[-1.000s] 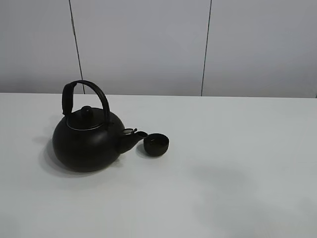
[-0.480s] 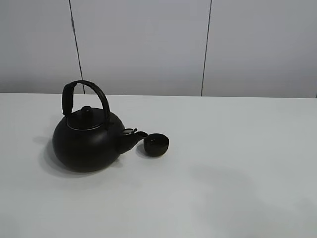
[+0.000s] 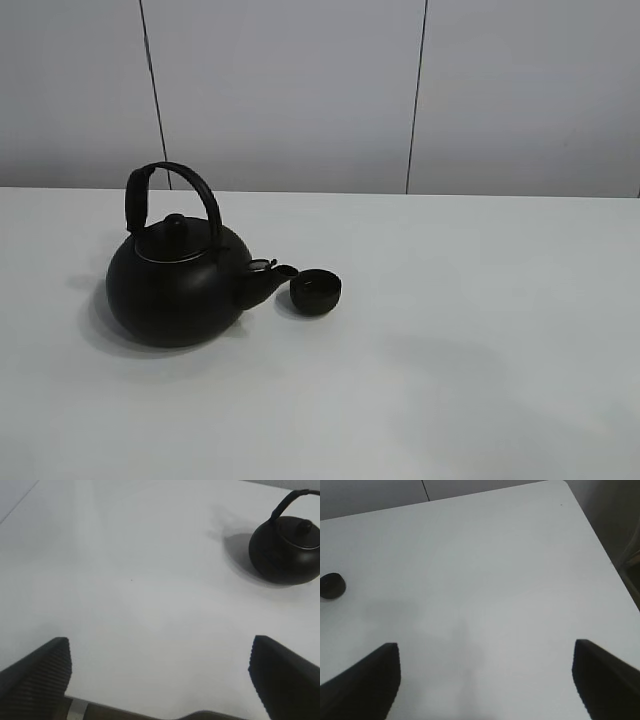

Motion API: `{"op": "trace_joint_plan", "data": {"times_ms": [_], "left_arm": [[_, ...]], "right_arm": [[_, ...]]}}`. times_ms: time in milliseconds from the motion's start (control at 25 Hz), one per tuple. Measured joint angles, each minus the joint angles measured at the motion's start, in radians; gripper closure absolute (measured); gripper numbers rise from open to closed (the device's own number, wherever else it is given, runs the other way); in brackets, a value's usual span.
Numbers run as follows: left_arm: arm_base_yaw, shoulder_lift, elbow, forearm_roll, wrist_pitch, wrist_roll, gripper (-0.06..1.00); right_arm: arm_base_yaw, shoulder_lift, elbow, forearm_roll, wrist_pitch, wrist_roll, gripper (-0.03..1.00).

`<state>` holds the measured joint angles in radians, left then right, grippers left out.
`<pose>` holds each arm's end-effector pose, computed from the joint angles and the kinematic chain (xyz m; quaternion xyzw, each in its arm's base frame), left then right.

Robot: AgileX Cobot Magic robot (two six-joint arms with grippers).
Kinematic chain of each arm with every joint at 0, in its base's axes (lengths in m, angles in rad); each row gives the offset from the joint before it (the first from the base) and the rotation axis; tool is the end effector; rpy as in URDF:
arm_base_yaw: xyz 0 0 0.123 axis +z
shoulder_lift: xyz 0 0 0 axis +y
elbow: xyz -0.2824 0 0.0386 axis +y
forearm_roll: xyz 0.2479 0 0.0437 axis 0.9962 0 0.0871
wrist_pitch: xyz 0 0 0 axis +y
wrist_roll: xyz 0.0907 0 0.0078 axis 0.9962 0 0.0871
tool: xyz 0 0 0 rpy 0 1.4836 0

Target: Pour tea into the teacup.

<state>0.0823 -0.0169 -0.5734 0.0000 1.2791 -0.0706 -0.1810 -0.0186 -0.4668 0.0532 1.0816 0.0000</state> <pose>-0.0263 -0.0022 0.2795 -0.0676 0.8823 0.0027 0.4658 -0.0040 0.0051 0.2663 0.0768 0.8586 -0.0193 0.5065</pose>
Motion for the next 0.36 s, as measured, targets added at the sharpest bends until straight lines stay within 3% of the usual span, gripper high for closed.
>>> {"op": "trace_joint_plan", "data": {"times_ms": [360], "left_arm": [[0.000, 0.000, 0.042, 0.008, -0.009, -0.005, 0.25]], "right_arm": [[0.000, 0.000, 0.000, 0.000, 0.000, 0.000, 0.33]]}}
